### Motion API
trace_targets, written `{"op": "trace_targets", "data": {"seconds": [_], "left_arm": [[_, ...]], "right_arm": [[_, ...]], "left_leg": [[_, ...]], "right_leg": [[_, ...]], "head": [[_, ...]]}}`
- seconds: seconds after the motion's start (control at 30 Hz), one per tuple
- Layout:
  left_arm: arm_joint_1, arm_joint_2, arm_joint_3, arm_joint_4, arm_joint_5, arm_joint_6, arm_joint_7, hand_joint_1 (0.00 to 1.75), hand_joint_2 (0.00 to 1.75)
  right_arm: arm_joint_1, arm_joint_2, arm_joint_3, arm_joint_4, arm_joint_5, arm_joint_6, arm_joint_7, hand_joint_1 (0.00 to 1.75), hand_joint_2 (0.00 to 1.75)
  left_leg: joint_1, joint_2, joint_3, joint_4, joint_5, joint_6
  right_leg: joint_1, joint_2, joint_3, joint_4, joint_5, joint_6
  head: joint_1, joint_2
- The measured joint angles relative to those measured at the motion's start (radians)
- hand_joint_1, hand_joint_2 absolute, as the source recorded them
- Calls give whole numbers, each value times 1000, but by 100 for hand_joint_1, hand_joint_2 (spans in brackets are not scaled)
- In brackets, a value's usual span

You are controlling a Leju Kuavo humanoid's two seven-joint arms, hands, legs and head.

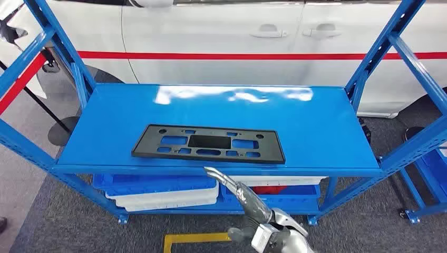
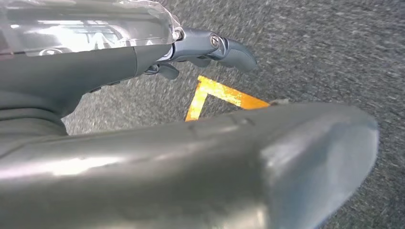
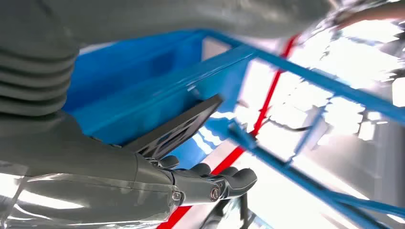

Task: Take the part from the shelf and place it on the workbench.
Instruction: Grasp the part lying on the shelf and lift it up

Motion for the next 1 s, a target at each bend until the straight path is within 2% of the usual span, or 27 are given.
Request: {"op": "trace_targets", "data": {"seconds": [0.07, 0.1, 0.13, 0.17, 0.23, 0.27, 0.3, 0.33, 0.43, 0.5, 0.57, 0.6, 0.63, 0.67, 0.73, 0.77, 0.8, 0.83, 0.93, 1.0], "left_arm": [[2, -1, 0, 0, -1, 1, -3, 0, 0], [3, -2, 0, 0, -3, 1, -6, 0, 0], [4, -2, 0, 0, -6, 2, -9, 0, 0], [5, -3, 0, 0, -10, 1, -12, 0, 0], [4, -5, -1, 0, -18, 0, -14, 0, 0], [3, -6, -2, 0, -23, 0, -15, 0, 0], [2, -6, -3, 0, -27, -1, -16, 0, 0], [1, -6, -3, 0, -30, -2, -17, 0, 0], [-1, -7, -8, 0, -35, 0, -18, 0, 0], [-2, -8, -10, 0, -38, 4, -18, 0, 0], [-2, -9, -10, 0, -40, 12, -17, 0, 0], [-1, -9, -10, 0, -40, 15, -17, 0, 0], [-1, -9, -10, 0, -40, 17, -16, 0, 0], [0, -9, -10, 0, -39, 18, -16, 0, 0], [-1, -9, -10, 0, -38, 18, -16, 0, 0], [-2, -8, -10, 0, -37, 18, -16, 0, 0], [-3, -8, -10, 0, -36, 18, -15, 0, 0], [-4, -8, -10, 0, -35, 18, -15, 0, 0], [-3, -7, -10, 0, -34, 17, -14, 0, 0], [-4, -7, -10, 0, -37, 15, -14, 0, 0]], "right_arm": [[-15, 5, 11, 30, 44, -58, 8, 0, 175], [-32, 11, 23, 62, 88, -117, 17, 0, 175], [-51, 16, 35, 94, 128, -174, 28, 0, 175], [-73, 22, 48, 124, 164, -228, 40, 0, 175], [-120, 35, 67, 178, 228, -316, 66, 0, 175], [-144, 42, 76, 204, 259, -356, 80, 0, 175], [-165, 49, 84, 229, 290, -396, 94, 0, 175], [-183, 56, 90, 255, 320, -436, 107, 0, 175], [-225, 82, 105, 314, 409, -543, 143, 0, 175], [-250, 103, 118, 348, 470, -599, 169, 0, 175], [-274, 124, 133, 385, 535, -638, 201, 0, 175], [-284, 133, 141, 403, 566, -650, 217, 0, 175], [-293, 141, 149, 421, 594, -658, 231, 0, 175], [-302, 149, 157, 438, 617, -661, 243, 0, 175], [-323, 166, 172, 470, 651, -661, 260, 0, 175], [-333, 174, 180, 486, 662, -660, 266, 0, 175], [-343, 181, 186, 500, 670, -659, 270, 0, 175], [-350, 186, 192, 515, 678, -659, 275, 0, 175], [-367, 197, 207, 554, 709, -661, 296, 0, 175], [-382, 202, 215, 587, 745, -672, 323, 0, 175]], "left_leg": [[-1, 0, 0, 0, -1, 1], [-1, 0, 0, 0, -1, 1], [-1, 0, 1, 1, -2, 1], [-2, -1, 2, 1, -3, 0], [-3, -3, 7, 2, -7, -5], [-5, -4, 7, 3, -9, -9], [-7, -5, 6, 4, -11, -14], [-8, -5, 5, 4, -12, -20], [-6, -5, 0, 11, -20, -37], [-2, -5, -33, 85, -61, -48], [0, -5, -102, 220, -119, -58], [0, -5, -133, 274, -133, -61], [1, -5, -148, 294, -127, -62], [1, -5, -143, 271, -100, -62], [1, -4, -87, 136, -20, -57], [-1, -4, -57, 69, 7, -53], [-3, -5, -38, 26, 20, -47], [-5, -6, -31, 7, 22, -41], [-4, -7, -31, 1, 24, -24], [1, -6, -28, -6, 28, -12]], "right_leg": [[-1, 0, -36, 66, -21, 2], [-1, 0, -62, 111, -29, 3], [-2, 0, -72, 121, -18, 3], [-2, -1, -62, 90, 12, 1], [0, 0, -3, -44, 87, -7], [1, 0, 23, -104, 110, -11], [3, 0, 38, -142, 120, -15], [5, 1, 43, -156, 119, -19], [2, 1, 46, -167, 122, -33], [-2, 0, 52, -174, 123, -44], [0, -1, 54, -174, 121, -50], [0, -1, 55, -174, 120, -50], [1, -1, 56, -174, 119, -51], [1, 0, 59, -173, 117, -50], [1, 1, 66, -173, 113, -46], [3, 2, 68, -171, 110, -43], [5, 2, 68, -170, 109, -39], [7, 2, 66, -169, 108, -34], [7, 2, 62, -164, 101, -19], [6, 1, 36, -104, 63, -9]], "head": [[0, 0], [0, 0], [0, 0], [0, 0], [0, 0], [0, 0], [0, 0], [0, 0], [0, 0], [0, 0], [0, 0], [0, 0], [0, 0], [0, 0], [0, 0], [0, 0], [0, 0], [0, 0], [0, 0], [0, 0]]}}
